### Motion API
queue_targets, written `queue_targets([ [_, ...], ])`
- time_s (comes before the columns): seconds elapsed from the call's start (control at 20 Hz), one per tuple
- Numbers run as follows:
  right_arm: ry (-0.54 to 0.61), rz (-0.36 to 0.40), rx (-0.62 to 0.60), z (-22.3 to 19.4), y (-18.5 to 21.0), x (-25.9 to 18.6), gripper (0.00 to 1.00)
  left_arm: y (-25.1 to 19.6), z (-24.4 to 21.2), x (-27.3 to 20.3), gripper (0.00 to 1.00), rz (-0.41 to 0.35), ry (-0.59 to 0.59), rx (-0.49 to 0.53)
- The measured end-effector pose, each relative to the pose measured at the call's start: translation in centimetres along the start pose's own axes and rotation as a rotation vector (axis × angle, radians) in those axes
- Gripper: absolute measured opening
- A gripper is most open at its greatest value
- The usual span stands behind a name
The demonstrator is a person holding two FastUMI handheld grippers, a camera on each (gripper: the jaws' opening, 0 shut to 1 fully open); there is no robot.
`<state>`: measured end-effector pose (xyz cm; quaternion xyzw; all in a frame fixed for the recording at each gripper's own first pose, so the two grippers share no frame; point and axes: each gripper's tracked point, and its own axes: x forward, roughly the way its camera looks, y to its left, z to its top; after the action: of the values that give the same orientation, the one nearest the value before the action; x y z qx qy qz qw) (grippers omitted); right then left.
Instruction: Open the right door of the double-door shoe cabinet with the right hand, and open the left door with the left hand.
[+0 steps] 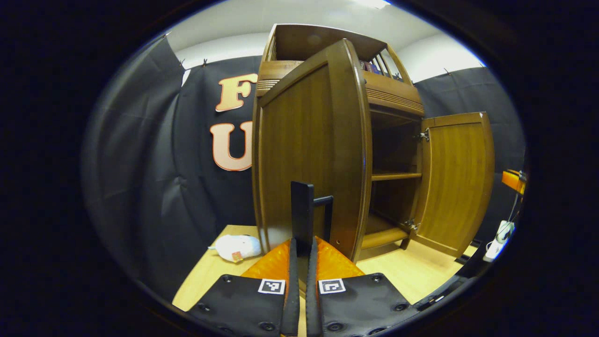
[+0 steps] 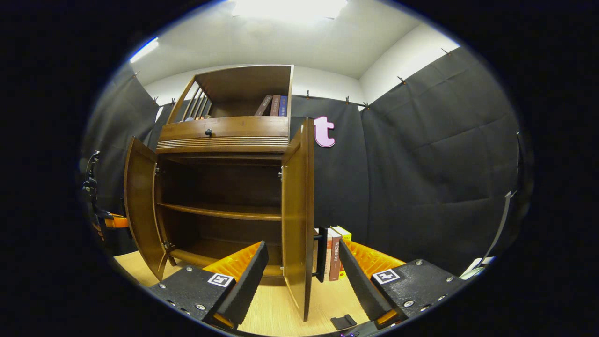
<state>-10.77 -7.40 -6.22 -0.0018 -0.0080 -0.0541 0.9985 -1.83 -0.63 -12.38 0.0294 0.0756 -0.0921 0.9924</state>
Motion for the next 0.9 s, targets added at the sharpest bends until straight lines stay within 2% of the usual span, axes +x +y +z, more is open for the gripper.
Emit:
queue_targets([
  [0.2,-0.002,0.019,0.005,0.1,1.5,0.2,0.98,2.2,-0.1,-1.2,0.12,-0.003,-0.001,-0.024],
  [0.45,0.006,0.036,0.009,-0.1,3.2,0.4,0.98,3.6,0.0,-1.6,0.15,-0.010,0.005,-0.009],
  [0.55,0.013,0.042,0.013,-0.3,3.6,0.6,0.98,4.1,0.1,-1.7,0.12,-0.008,0.006,-0.015],
  [0.6,0.017,0.046,0.015,-0.3,3.9,0.7,0.92,4.5,0.1,-1.8,0.15,-0.005,0.008,-0.017],
  [0.65,0.020,0.050,0.013,-0.5,4.2,0.8,0.92,4.8,0.1,-2.0,0.12,0.000,0.009,-0.017],
  [0.75,0.025,0.050,0.011,-0.6,4.4,1.1,0.92,5.9,-0.1,-2.1,0.15,0.021,0.008,-0.014],
  [0.8,0.026,0.054,0.015,-0.7,4.6,1.2,0.92,6.6,0.0,-2.3,0.14,0.043,0.009,-0.008],
  [0.85,0.027,0.057,0.023,-0.7,4.8,1.5,0.92,7.4,-0.1,-2.3,0.07,0.059,0.007,0.002],
  [0.9,0.028,0.061,0.029,-0.7,5.1,1.7,0.92,7.7,-0.2,-2.3,0.07,0.068,0.008,0.007],
])
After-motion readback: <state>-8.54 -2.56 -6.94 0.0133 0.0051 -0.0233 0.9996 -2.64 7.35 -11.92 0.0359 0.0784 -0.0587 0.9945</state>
